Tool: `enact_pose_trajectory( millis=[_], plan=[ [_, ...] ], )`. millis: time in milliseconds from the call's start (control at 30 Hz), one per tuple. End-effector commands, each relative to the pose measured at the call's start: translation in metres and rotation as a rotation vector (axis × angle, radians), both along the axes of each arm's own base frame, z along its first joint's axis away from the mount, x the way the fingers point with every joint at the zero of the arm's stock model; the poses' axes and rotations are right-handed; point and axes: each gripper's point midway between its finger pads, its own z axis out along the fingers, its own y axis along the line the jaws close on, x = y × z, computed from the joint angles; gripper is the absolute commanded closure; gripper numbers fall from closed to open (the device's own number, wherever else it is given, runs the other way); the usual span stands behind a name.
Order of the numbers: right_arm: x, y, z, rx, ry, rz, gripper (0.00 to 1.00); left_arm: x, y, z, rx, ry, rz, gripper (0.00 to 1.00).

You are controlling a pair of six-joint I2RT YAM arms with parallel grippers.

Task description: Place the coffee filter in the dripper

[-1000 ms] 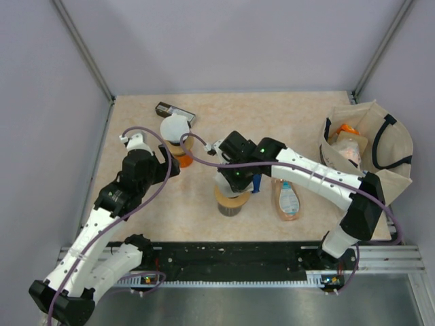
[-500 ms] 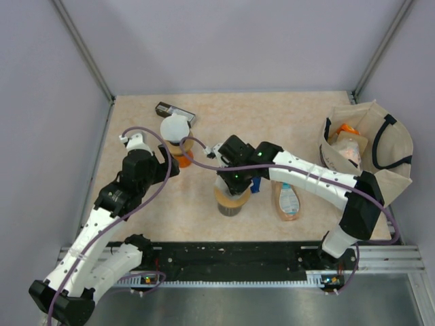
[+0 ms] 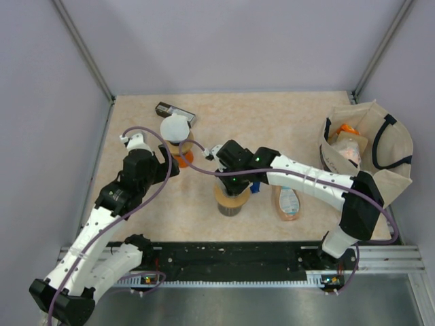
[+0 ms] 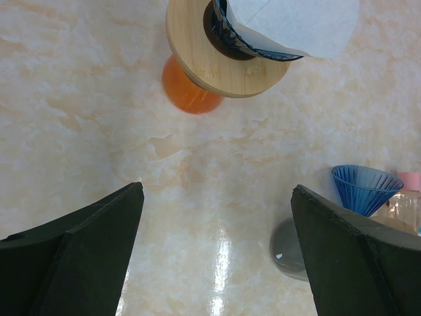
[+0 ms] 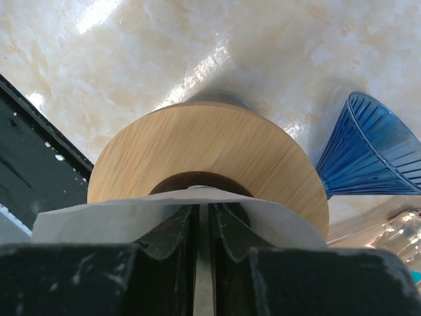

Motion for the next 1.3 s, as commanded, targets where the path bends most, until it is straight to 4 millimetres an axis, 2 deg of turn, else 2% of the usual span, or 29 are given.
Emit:
enact_pose_trajectory(
  millis=[0,233,467,533,733,833,867,933,1033,1133,1267],
  plan=[
    [-0.002,0.009,-0.007,0.004,-0.013,0.005,0.89,0.004,0.003,0.008,0.008,-0.024,0.01,0.01],
    [-0.001,0.008,-0.01,-0.032,-0.046,-0.003,0.89,0.004,0.002,0.009,0.007,-0.024,0.007,0.01],
    [0.004,0.008,0.013,-0.001,-0.088,-0.018,0.89,0.004,0.001,0.011,0.001,-0.028,0.004,0.01],
    [0.008,0.008,0.029,0.027,-0.119,-0.037,0.9,0.004,0.002,0.011,0.0,-0.031,0.007,0.01],
    [0.008,0.007,0.096,0.18,-0.212,-0.05,0.92,0.005,0.0,0.013,-0.006,-0.032,-0.002,0.01],
    [0.017,-0.003,0.122,0.215,-0.287,-0.099,0.92,0.005,-0.002,0.014,-0.013,-0.034,-0.009,0.01],
    [0.02,-0.008,0.126,0.213,-0.31,-0.117,0.87,0.006,-0.004,0.013,-0.016,-0.031,-0.016,0.01],
    [0.024,-0.019,0.137,0.228,-0.34,-0.165,0.68,0.006,-0.007,0.015,-0.022,-0.035,-0.032,0.01],
    [0.02,-0.032,0.14,0.272,-0.313,-0.177,0.48,0.004,-0.008,0.015,-0.025,-0.035,-0.044,0.01],
    [0.025,-0.045,0.129,0.277,-0.306,-0.188,0.39,0.004,-0.007,0.014,-0.019,-0.033,-0.042,0.01],
    [0.01,-0.029,0.106,0.3,-0.197,-0.067,0.36,0.003,-0.007,0.014,-0.024,-0.03,-0.04,0.01]
  ],
)
